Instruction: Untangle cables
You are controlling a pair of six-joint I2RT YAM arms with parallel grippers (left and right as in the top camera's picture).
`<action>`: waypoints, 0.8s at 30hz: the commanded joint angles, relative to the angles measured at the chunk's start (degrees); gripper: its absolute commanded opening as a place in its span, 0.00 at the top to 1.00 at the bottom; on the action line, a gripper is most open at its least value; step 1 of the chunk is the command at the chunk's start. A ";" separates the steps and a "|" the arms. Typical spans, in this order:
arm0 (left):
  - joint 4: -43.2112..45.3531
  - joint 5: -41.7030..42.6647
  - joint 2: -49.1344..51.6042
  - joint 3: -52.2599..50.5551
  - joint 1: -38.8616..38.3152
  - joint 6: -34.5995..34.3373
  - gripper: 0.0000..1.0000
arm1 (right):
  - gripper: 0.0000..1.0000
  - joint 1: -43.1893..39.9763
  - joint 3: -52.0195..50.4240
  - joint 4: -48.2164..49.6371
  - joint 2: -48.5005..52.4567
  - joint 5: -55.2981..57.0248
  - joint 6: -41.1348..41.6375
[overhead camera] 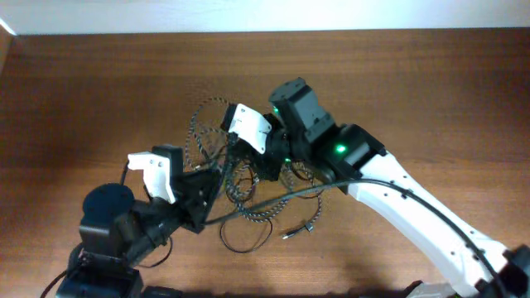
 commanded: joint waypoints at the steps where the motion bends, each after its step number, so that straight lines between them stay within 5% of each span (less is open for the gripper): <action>1: -3.50 -5.42 -0.61 0.87 -0.04 0.17 0.70 | 0.96 -0.22 0.46 0.04 -8.20 16.70 2.49; 4: -5.25 -6.60 -0.61 0.87 -0.04 0.17 0.43 | 0.96 -0.22 0.46 -0.02 -12.96 22.69 5.20; 9: -6.25 -6.60 -0.61 0.85 -0.04 0.15 0.27 | 0.96 -0.15 0.46 0.00 -15.89 22.43 6.69; 12: -8.68 -6.60 -0.61 0.85 -0.04 0.17 0.02 | 0.96 -0.15 0.46 0.02 -15.89 22.40 6.69; 22: -9.11 -6.54 0.00 -0.13 -0.04 0.13 0.01 | 0.96 -0.15 0.46 0.07 -15.89 22.23 6.71; 24: -8.76 -6.58 1.77 -3.04 -0.04 -5.18 0.01 | 0.96 -0.15 0.46 0.13 -15.89 22.23 6.71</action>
